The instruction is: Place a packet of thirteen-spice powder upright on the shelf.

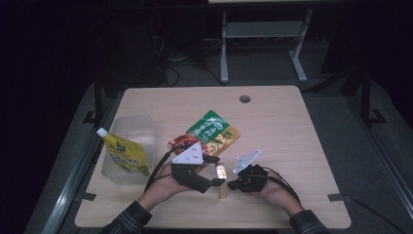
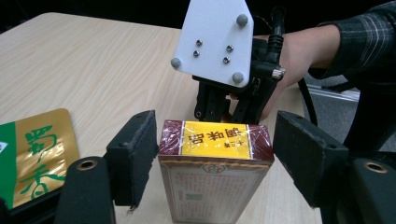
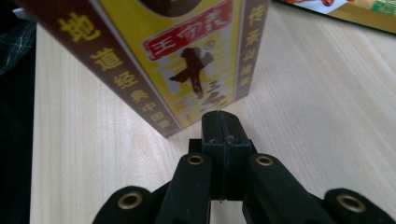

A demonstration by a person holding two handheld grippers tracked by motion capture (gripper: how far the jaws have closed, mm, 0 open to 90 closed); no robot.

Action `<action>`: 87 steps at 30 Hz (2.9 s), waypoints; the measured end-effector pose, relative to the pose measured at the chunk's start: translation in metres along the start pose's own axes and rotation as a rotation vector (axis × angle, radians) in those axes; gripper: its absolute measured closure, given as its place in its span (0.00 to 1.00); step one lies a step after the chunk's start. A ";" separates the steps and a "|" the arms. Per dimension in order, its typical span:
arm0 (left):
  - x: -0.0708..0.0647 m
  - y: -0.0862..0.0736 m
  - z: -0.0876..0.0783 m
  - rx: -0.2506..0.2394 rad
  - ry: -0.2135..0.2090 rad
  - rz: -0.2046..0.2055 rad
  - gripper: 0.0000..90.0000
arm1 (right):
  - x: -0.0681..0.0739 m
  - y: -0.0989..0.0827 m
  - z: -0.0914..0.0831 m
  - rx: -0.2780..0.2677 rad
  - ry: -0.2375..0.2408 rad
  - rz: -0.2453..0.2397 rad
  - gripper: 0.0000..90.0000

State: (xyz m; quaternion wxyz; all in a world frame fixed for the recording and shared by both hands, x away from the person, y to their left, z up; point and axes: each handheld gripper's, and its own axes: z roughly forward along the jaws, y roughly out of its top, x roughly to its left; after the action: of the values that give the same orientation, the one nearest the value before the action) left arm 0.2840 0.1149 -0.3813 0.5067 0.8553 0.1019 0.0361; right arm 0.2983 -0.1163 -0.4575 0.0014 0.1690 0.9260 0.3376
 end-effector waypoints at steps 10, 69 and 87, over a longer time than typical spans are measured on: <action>-0.001 0.001 -0.019 -0.034 0.043 -0.009 0.29 | -0.005 -0.001 -0.002 -0.013 -0.023 0.020 1.00; -0.021 -0.063 0.037 0.190 -0.012 -0.090 1.00 | -0.021 0.031 0.026 -0.041 0.017 -0.009 1.00; -0.021 -0.060 0.030 0.185 -0.029 -0.092 0.93 | -0.025 0.020 0.002 -0.063 -0.050 0.078 1.00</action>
State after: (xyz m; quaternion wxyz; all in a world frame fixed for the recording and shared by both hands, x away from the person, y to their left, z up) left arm 0.2599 0.1125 -0.4475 0.4279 0.8934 0.1367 -0.0090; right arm 0.3280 -0.1085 -0.4494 0.0169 0.2130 0.9074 0.3620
